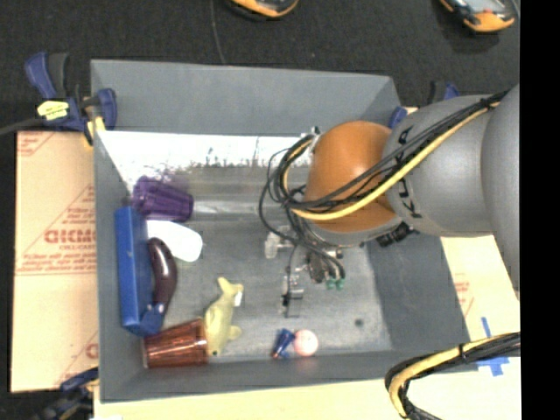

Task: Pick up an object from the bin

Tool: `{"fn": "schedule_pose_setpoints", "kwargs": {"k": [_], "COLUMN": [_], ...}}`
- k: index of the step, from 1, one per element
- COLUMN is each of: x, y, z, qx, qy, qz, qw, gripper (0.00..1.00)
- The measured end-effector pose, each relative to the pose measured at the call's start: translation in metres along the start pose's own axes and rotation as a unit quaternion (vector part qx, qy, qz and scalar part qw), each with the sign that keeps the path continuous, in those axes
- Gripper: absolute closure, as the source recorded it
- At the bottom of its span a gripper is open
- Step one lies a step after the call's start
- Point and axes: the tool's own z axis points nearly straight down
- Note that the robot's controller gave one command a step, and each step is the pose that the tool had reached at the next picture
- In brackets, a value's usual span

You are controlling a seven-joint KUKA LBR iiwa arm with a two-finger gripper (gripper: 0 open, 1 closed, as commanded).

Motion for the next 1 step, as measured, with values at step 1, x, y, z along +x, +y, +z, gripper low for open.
{"fn": "schedule_pose_setpoints", "kwargs": {"k": [1], "x": [-0.0020], "y": [-0.0002], "z": [-0.0043], "qx": [0.000], "qy": [-0.0039], "qz": [0.001], "qw": [1.0000], "gripper": [0.00]}}
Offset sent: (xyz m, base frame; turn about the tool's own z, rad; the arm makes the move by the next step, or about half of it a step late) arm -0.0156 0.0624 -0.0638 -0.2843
